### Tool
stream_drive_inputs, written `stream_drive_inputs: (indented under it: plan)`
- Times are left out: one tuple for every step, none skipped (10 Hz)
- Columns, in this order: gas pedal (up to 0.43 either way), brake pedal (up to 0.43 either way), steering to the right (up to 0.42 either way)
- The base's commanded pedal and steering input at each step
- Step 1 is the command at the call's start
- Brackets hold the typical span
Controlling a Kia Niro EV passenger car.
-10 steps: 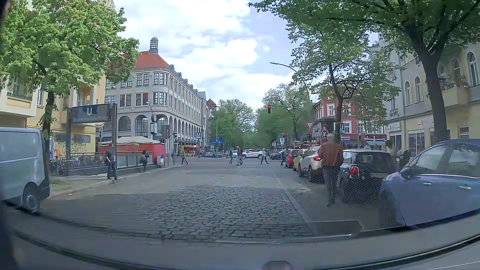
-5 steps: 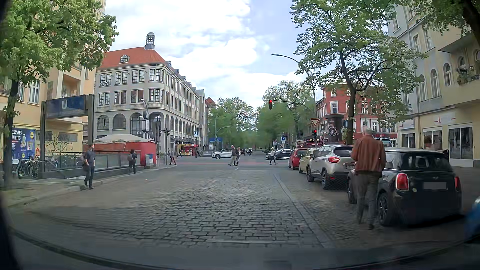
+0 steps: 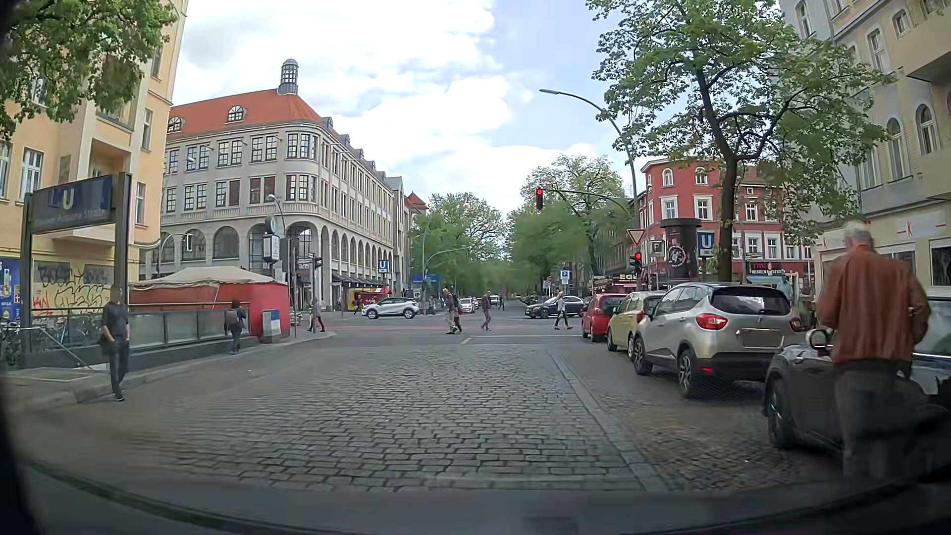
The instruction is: Follow the waypoints while adhering to traffic rules and regulations
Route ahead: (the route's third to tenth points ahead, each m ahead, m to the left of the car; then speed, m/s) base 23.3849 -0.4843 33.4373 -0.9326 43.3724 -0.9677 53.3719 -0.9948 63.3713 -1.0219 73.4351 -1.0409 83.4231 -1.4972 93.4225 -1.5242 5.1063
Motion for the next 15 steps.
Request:
stream_drive_inputs:
  plan:
    - [0.000, 0.140, -0.003]
    - [0.000, 0.140, -0.004]
    - [0.000, 0.140, -0.001]
    - [0.000, 0.140, 0.000]
    - [0.000, 0.134, 0.004]
    - [0.000, 0.134, 0.009]
    - [0.000, 0.134, 0.009]
    - [0.000, 0.140, 0.008]
    - [0.000, 0.146, 0.008]
    - [0.000, 0.152, 0.008]
    - [0.000, 0.177, 0.006]
    - [0.000, 0.177, 0.006]
    - [0.000, 0.195, 0.004]
    - [0.000, 0.213, 0.004]
    - [0.000, 0.213, 0.005]
